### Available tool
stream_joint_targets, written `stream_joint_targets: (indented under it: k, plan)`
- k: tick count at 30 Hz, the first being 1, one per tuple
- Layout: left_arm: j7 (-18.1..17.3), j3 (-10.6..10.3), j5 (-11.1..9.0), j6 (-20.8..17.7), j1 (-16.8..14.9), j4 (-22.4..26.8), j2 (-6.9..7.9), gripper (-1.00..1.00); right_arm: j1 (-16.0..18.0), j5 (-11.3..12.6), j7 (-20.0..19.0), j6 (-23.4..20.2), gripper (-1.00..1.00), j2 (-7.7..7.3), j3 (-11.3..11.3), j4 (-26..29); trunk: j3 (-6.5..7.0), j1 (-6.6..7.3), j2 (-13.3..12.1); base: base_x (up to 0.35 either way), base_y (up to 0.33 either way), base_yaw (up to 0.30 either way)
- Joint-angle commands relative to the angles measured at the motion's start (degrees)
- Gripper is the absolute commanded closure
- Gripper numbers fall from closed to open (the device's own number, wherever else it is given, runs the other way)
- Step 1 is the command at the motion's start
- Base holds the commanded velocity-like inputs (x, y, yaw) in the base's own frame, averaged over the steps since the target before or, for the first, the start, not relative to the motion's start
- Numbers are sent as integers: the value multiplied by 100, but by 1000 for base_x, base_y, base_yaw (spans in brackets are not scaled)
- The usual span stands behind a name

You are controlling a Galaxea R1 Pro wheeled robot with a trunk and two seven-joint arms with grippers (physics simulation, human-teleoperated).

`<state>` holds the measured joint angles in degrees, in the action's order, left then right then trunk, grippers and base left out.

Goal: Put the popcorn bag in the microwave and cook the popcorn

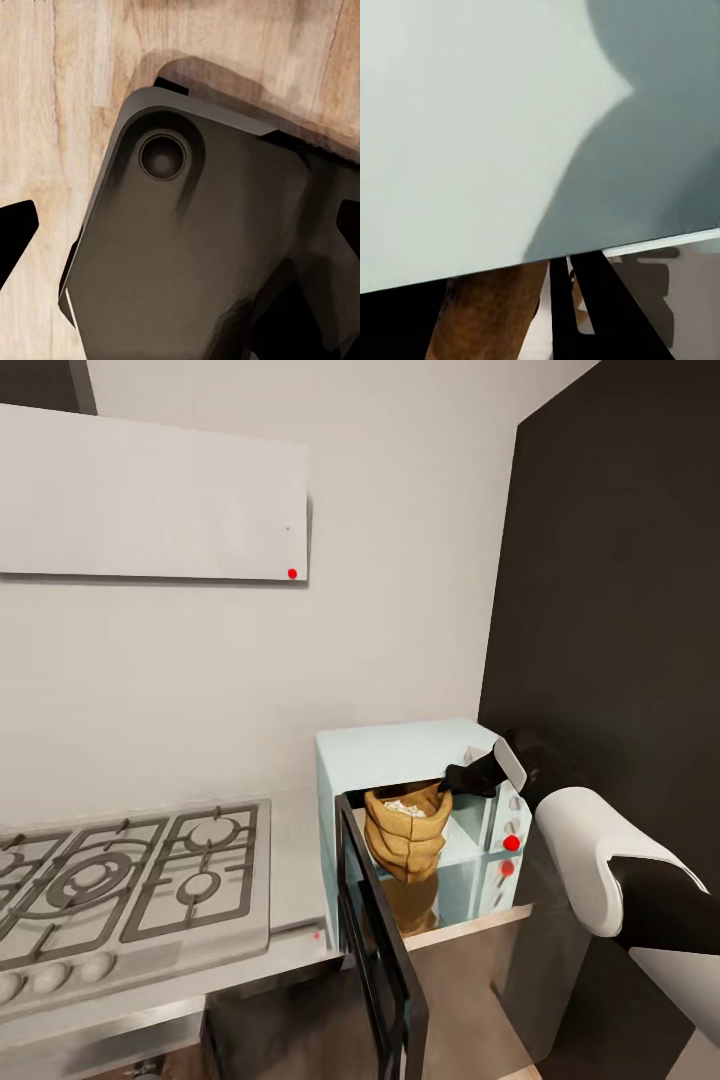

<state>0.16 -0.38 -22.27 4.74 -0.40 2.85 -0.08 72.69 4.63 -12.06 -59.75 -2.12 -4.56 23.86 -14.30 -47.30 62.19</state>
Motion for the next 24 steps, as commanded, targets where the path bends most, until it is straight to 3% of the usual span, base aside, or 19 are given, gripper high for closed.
stream_joint_targets:
  k: [1, 11, 24]
  plan:
    - [1, -8, -24, 18, -4, -3, -1, -100, 0, -15, 29, -25, 100, 1, -2, -293, -9, -1, 4, 0, 0, -71]
    - [1, -6, -26, 18, -4, -3, -1, -100, 0, -22, 99, -25, 100, 1, -2, -294, -9, -1, 4, 0, 0, -183]
    - [1, -7, -23, 18, -4, -3, -1, -100, 0, -2, 99, -25, 100, 30, -4, -297, -9, -1, 4, 0, 32, -9]
